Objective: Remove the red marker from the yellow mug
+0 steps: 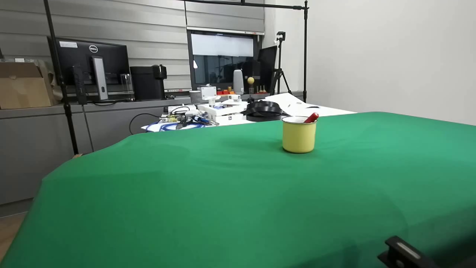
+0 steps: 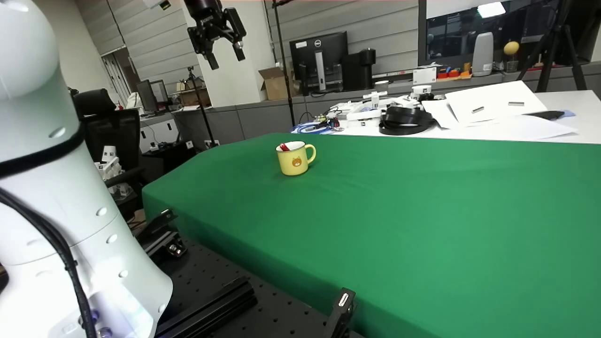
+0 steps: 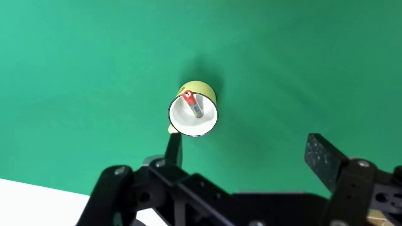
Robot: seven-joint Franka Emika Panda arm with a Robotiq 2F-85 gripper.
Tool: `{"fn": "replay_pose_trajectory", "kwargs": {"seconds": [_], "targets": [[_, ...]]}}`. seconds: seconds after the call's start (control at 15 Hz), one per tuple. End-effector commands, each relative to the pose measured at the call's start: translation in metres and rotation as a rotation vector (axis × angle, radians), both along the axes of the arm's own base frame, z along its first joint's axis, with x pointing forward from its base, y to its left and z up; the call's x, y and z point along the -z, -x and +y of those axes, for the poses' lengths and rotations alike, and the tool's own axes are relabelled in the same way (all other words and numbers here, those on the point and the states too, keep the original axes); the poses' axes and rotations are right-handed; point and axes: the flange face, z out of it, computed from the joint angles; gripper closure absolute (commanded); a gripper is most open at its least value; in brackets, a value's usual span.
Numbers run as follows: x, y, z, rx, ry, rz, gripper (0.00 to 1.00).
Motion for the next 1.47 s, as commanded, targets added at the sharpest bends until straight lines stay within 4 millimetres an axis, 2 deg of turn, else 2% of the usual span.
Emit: {"fn": "replay_pose_trajectory", "kwargs": {"seconds": [0.0, 0.13, 0.33, 0.6, 0.93, 1.13, 1.4], "targets": [[0.014, -0.046, -0.016, -0.078, -0.047, 0.104, 0.00], [0.027, -0.067, -0.026, -0.106, -0.047, 0.174, 0.00], [0.057, -0.101, -0.035, -0.105, -0.028, 0.319, 0.00], [0.090, -0.141, -0.038, -0.058, 0.006, 0.503, 0.00], [0.118, -0.186, -0.040, -0.049, -0.021, 0.646, 0.00], [0.136, -0.206, -0.042, -0.045, -0.040, 0.719, 0.00], [0.164, -0.214, -0.043, -0.027, -0.055, 0.816, 0.00]]}}
